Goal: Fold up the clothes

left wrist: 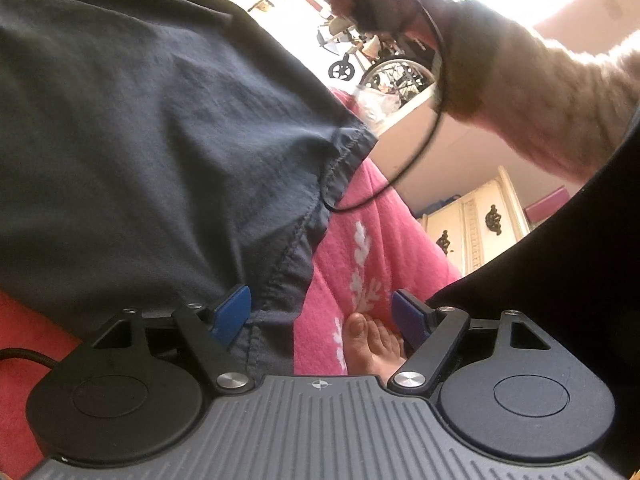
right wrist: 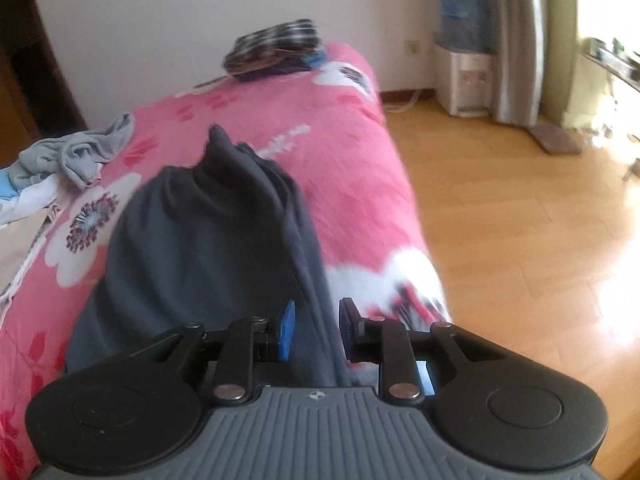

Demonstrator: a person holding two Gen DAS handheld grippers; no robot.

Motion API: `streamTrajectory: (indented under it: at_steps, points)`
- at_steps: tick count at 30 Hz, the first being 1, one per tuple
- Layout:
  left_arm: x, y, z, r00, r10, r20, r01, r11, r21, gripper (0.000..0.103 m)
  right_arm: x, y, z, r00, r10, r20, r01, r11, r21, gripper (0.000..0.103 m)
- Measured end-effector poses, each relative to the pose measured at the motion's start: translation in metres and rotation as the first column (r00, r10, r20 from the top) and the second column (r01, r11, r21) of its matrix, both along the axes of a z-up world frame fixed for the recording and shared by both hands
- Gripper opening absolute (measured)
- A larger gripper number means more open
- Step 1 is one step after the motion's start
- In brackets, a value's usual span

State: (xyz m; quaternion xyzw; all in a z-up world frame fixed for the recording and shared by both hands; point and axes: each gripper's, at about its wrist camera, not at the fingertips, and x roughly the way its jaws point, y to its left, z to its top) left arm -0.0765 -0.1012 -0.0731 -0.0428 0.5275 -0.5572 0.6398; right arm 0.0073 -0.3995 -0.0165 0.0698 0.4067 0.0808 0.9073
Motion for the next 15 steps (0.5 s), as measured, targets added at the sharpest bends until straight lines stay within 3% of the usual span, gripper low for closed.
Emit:
streamTrajectory:
  at_steps: [8,15]
  points:
    - [0.002,-0.001,-0.003,1.000,-0.003,-0.014,0.003,1.000,-0.003,0.081,0.075,0.048,-0.011,0.992,0.107,0.067,-0.105,0.994,-0.022,0.026]
    - [0.002,-0.002,-0.004,1.000,-0.005,-0.027,0.005,1.000,-0.009,0.082,0.122,0.047,-0.050,1.000,0.006,0.016,-0.005,0.999,-0.045,0.024]
